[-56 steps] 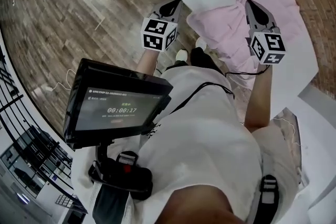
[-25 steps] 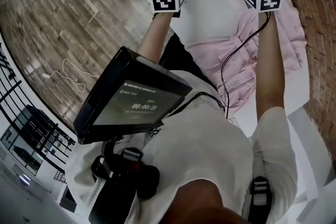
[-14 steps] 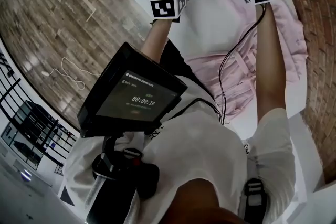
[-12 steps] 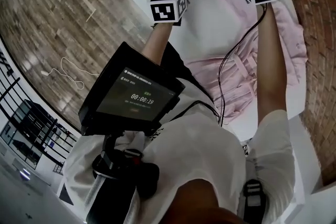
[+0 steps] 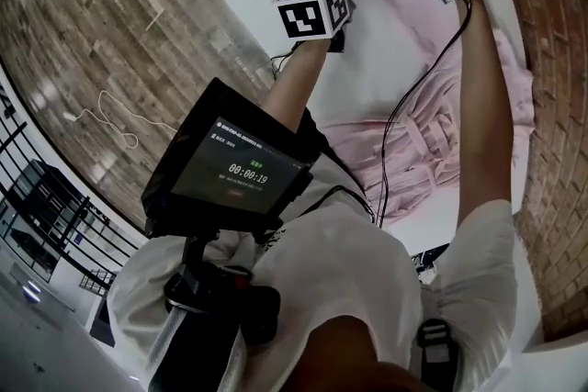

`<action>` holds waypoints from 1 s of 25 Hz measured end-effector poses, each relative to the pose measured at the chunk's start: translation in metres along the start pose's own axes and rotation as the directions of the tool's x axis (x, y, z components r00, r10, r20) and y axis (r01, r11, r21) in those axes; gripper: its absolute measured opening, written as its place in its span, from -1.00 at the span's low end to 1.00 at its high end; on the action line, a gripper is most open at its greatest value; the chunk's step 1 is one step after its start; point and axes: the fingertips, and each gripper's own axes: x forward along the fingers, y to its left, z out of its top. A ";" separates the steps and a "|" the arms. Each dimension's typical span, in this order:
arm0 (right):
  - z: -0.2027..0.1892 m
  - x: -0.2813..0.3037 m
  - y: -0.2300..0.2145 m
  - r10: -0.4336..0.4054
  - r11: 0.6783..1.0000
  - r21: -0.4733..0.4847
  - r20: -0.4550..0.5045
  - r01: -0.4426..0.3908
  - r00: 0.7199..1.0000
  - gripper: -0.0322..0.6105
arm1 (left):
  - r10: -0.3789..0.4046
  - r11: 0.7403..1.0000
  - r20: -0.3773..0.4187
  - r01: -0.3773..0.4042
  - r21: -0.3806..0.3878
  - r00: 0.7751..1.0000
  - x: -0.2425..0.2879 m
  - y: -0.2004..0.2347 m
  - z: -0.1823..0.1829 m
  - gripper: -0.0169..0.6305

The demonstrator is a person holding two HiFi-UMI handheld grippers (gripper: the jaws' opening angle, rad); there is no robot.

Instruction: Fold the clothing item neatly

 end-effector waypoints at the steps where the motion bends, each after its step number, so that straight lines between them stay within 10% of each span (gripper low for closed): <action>1: -0.004 0.007 -0.002 0.014 1.000 -0.010 -0.009 -0.014 1.000 -0.61 | 0.000 1.000 -0.003 -0.001 -0.007 1.000 0.006 0.000 -0.001 -0.34; 25: -0.013 0.057 -0.010 0.188 0.981 -0.040 -0.081 -0.192 0.979 -0.61 | -0.050 0.935 -0.049 0.029 -0.354 0.998 0.031 0.020 0.002 -0.35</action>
